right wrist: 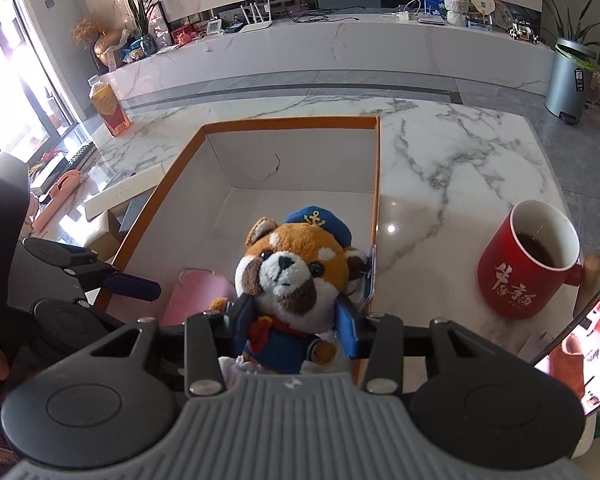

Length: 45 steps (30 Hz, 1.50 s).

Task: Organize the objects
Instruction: 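Lower the pink wallet and red panda plush into the orange box, open both grippers, then grasp the brown gift box with the left gripper while the right gripper grasps the black box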

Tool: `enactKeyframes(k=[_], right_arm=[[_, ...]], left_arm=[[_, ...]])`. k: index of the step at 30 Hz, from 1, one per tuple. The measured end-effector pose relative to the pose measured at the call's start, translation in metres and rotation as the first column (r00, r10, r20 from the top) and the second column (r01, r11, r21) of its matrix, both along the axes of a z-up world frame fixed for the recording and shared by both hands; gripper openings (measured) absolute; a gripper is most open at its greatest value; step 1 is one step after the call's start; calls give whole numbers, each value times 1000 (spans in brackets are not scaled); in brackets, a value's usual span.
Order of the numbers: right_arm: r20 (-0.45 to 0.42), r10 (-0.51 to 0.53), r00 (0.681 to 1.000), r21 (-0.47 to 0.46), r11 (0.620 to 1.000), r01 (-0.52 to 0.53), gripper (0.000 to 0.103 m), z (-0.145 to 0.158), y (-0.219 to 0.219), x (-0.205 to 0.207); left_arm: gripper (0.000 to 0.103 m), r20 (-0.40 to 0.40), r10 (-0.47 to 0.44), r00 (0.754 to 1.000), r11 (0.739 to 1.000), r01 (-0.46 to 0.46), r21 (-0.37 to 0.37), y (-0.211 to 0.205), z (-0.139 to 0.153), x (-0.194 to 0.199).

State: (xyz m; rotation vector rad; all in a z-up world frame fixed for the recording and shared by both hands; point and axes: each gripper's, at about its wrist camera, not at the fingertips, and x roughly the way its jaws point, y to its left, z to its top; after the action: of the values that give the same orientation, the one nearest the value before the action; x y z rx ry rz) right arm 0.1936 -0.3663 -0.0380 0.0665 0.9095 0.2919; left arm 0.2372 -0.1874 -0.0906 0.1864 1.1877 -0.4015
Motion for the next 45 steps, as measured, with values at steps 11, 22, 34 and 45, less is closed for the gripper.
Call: enactKeyframes(k=[11, 22, 34, 45], right_arm=[[44, 41, 998, -79, 996, -37, 45, 19, 21, 14], [40, 139, 989, -331, 936, -118, 45, -11, 56, 91], [-140, 221, 965, -575, 776, -261, 44, -67, 87, 116], [-203, 212, 956, -618, 730, -293, 45, -78, 91, 117]], left_arm=[[90, 65, 82, 995, 987, -71, -144, 42, 42, 9], [89, 140, 198, 970, 958, -162, -236, 87, 55, 40], [88, 110, 256, 960, 945, -224, -239, 131, 34, 54], [88, 89, 308, 947, 932, -281, -229, 168, 23, 53]])
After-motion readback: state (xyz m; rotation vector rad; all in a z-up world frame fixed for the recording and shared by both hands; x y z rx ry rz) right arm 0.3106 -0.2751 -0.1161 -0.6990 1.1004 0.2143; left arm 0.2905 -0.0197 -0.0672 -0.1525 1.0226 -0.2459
